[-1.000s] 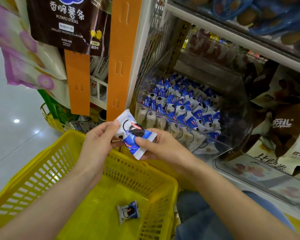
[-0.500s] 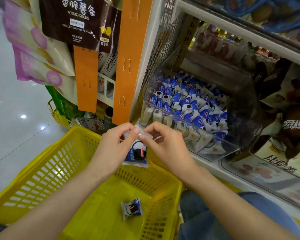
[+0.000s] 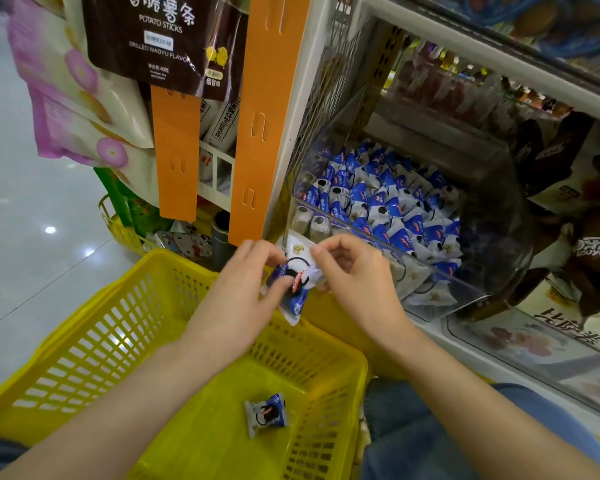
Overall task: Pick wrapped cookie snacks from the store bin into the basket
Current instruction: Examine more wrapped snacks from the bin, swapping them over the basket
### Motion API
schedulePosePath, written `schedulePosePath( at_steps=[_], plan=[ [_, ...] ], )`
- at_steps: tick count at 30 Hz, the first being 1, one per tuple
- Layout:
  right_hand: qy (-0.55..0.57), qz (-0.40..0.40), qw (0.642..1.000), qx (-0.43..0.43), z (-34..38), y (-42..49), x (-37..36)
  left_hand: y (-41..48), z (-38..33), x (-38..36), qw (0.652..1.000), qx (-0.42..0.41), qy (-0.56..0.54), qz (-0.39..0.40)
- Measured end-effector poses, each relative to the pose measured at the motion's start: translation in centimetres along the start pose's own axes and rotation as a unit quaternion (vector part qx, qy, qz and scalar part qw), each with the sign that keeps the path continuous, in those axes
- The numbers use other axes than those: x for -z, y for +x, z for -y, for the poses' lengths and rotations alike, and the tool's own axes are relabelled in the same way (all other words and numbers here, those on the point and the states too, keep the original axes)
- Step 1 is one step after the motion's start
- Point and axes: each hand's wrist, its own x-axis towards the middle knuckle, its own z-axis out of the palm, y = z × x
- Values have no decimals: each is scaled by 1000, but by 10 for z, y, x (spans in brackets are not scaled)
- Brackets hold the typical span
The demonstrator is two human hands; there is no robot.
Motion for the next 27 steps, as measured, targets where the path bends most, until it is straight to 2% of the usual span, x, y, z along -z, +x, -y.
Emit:
schedulePosePath(
  at_steps=[3,5,7,10,13,15,19,22,27],
  plan=[
    [84,19,994,-65,3,-1,-4,-6,-2,-7,995,14,-68,69],
    [159,55,981,-98,6,-2,-7,-7,-2,-11,990,21,-110,83],
    [187,83,974,-96,9,-3,-8,-6,-3,-12,982,47,-164,85],
    [116,63,990,-48,8,-2,-7,-2,-5,-11,941,112,-308,82],
    [51,42,997,-31,4,0,-5,2,-5,-9,895,193,-397,60],
    [4,59,998,-19,1,-1,-6,5,-4,-8,869,239,-430,45],
    [-88,67,993,31,-4,-7,-10,5,-5,-8,852,264,-450,40],
    [-134,58,987,68,-4,-8,-8,5,-6,-8,859,249,-445,35],
    [-216,67,968,112,-2,-11,-10,0,-9,-11,940,161,-302,5]
  ],
)
